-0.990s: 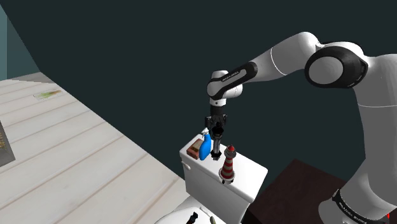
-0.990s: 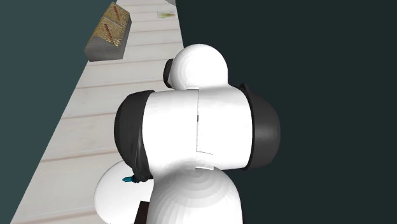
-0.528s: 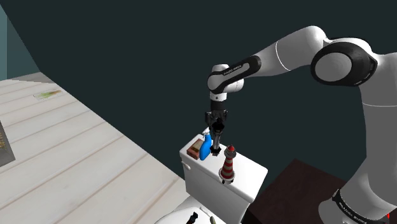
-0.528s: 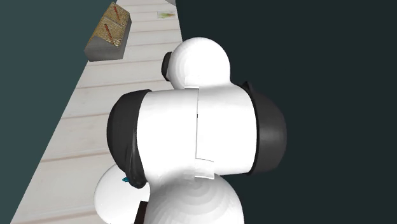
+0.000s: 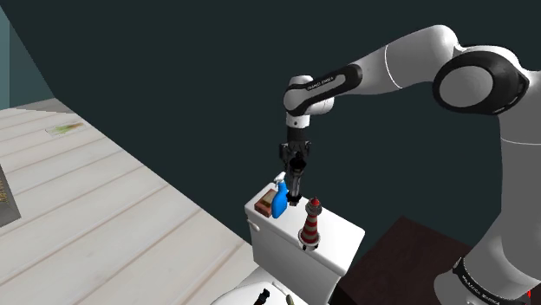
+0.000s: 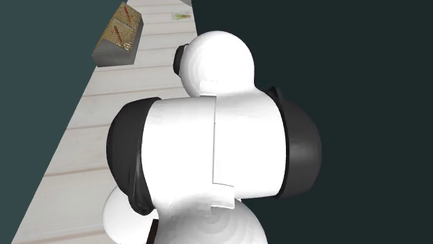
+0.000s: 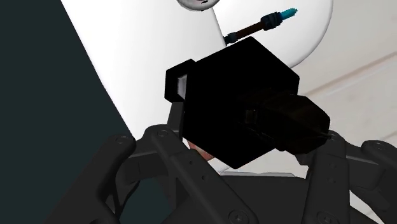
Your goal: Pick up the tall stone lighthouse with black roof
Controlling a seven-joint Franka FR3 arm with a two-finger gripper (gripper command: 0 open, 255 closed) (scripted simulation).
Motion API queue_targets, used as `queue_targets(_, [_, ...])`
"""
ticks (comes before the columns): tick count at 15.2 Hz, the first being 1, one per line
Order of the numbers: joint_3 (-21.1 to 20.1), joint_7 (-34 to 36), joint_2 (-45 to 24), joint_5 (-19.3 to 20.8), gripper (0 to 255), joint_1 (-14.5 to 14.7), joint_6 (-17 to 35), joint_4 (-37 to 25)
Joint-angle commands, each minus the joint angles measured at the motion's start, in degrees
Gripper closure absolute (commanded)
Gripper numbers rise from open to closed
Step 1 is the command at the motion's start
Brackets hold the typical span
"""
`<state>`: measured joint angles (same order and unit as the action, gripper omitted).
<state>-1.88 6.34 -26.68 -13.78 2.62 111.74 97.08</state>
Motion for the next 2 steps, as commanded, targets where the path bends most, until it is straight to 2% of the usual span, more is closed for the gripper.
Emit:
queue_targets(1, [0.0, 0.1, 0.6, 0.0, 255, -0.1, -0.7, -0.1])
queue_targets(2, [0.0, 0.1, 0.6, 0.0, 255, -0.1, -0.7, -0.1])
